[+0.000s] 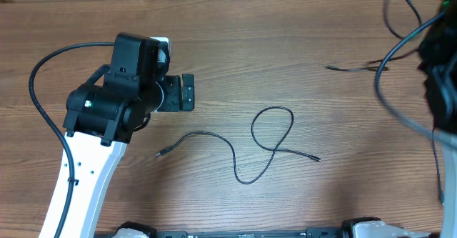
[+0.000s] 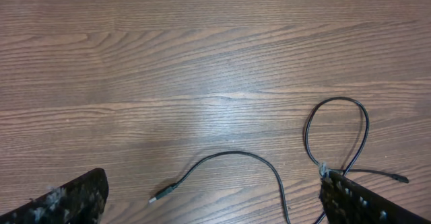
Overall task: Untangle cables
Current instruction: 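Drop the black cable into the box at right with the right gripper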
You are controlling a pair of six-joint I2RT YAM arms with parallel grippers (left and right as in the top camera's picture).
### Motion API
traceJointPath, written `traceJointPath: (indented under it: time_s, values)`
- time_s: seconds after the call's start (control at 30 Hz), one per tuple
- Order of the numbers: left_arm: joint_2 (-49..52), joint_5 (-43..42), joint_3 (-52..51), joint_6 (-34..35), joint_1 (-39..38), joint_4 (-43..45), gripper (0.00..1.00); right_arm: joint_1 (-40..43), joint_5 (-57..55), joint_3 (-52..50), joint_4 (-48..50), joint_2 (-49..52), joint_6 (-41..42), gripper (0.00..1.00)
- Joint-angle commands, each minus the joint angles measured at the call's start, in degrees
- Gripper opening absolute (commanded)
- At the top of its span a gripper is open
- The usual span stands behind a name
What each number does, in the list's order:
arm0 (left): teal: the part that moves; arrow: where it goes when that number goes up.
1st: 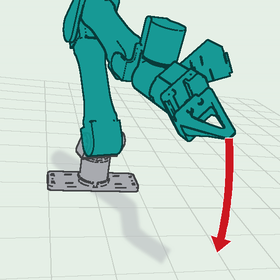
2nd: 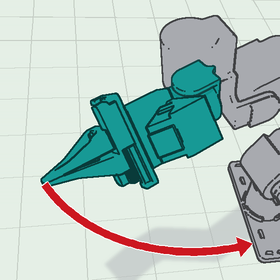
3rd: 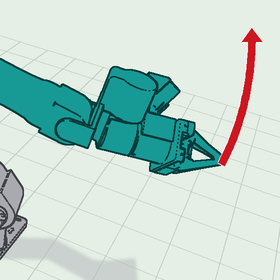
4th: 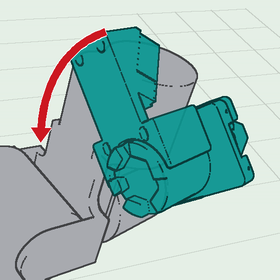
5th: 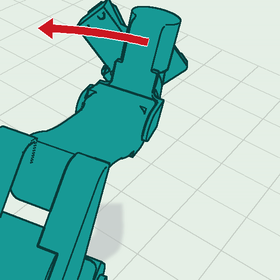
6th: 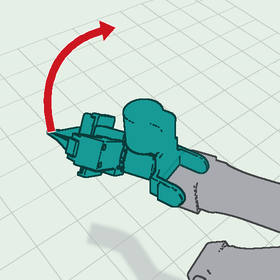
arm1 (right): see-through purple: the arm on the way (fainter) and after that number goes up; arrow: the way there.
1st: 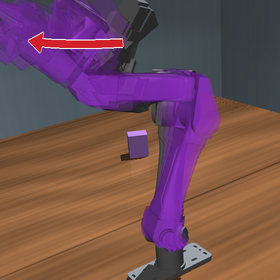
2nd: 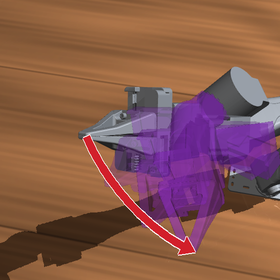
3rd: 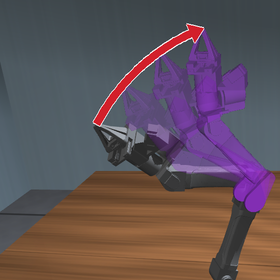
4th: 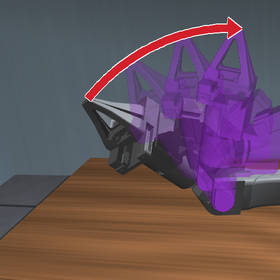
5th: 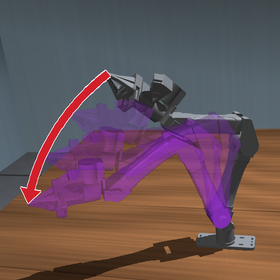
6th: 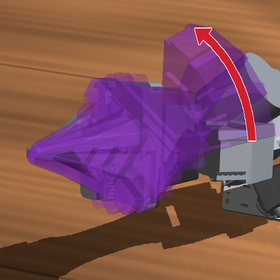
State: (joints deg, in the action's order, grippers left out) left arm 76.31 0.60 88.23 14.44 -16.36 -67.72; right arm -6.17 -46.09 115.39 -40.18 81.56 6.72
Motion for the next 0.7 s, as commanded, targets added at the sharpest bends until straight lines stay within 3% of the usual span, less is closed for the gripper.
traceJointPath:
  time_s: [0.0, 0.23, 0.47, 0.67]
  values:
    - [0.5, -0.61, 1.14, -1.14, 0.22, 0.09, 1.0, 6.71, -1.44, 1.25, -0.63, 3.5, -1.22, 0.04]
    - [0.5, -0.61, 1.14, -1.14, 0.22, 0.07, 1.0, 17.88, -0.85, 1.25, -0.63, 10.12, -1.2, 0.04]
    - [0.5, -0.61, 1.14, -1.14, 0.22, 0.07, 1.0, 28.87, 14.29, 1.25, 0.37, 15.08, 1.6, 0.04]
    - [0.5, -0.61, 1.14, -1.14, 0.22, 0.09, 1.0, 35.95, 19.17, 1.25, 3.21, 17.64, 4.0, 0.04]
